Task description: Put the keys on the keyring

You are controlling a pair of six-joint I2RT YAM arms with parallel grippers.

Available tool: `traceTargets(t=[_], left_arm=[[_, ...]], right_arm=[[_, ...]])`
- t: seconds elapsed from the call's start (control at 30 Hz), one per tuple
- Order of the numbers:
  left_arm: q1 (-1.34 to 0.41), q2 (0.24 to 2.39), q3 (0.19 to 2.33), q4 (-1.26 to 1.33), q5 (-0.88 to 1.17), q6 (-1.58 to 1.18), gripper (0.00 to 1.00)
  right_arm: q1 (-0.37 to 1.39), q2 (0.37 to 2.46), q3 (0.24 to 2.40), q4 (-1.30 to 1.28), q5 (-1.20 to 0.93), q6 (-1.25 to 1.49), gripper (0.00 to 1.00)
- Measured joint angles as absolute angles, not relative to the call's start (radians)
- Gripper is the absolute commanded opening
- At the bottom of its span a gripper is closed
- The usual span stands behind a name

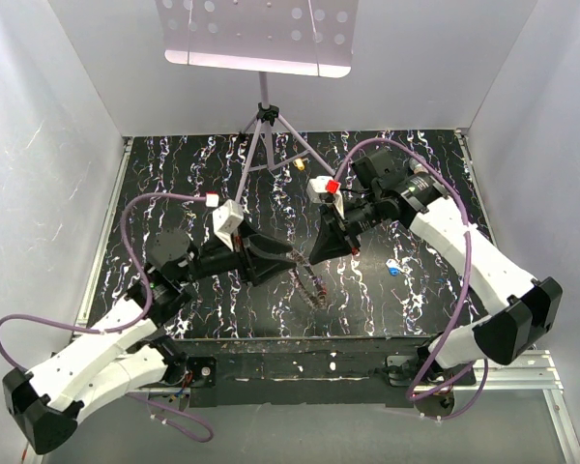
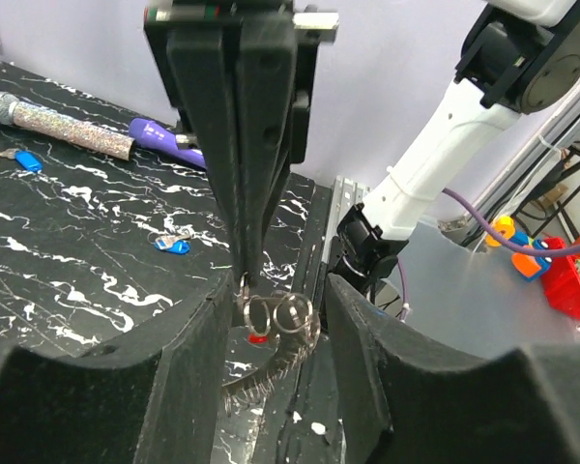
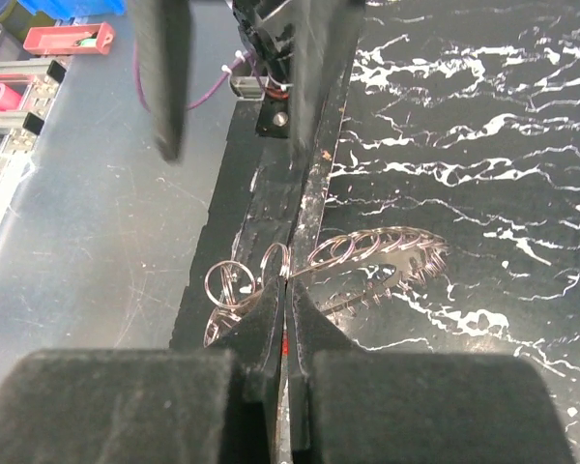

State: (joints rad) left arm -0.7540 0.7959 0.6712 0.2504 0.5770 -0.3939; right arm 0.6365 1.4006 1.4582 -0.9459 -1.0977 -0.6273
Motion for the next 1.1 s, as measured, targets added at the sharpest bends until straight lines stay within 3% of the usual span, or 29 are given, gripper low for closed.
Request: traceTargets(t=[0.2, 0.37, 1.1], left_arm=[[-0.733, 0.813, 0.866, -0.057, 0.58, -0.292, 0.38], [-0.729, 0.905, 0.913, -0.157, 0.604, -0.237, 0.37], [-0.729, 1.015, 0.911, -0.089, 0.749, -0.126, 0.28]], right_arm=[[0.638, 1.447, 1.495, -1.039, -1.069, -0.665, 0.01], [0.642, 1.448, 1.502, -1.073, -1.068, -0.686, 0.01], [0.65, 1.454, 1.516, -1.103, -1.07, -0.708, 0.01]])
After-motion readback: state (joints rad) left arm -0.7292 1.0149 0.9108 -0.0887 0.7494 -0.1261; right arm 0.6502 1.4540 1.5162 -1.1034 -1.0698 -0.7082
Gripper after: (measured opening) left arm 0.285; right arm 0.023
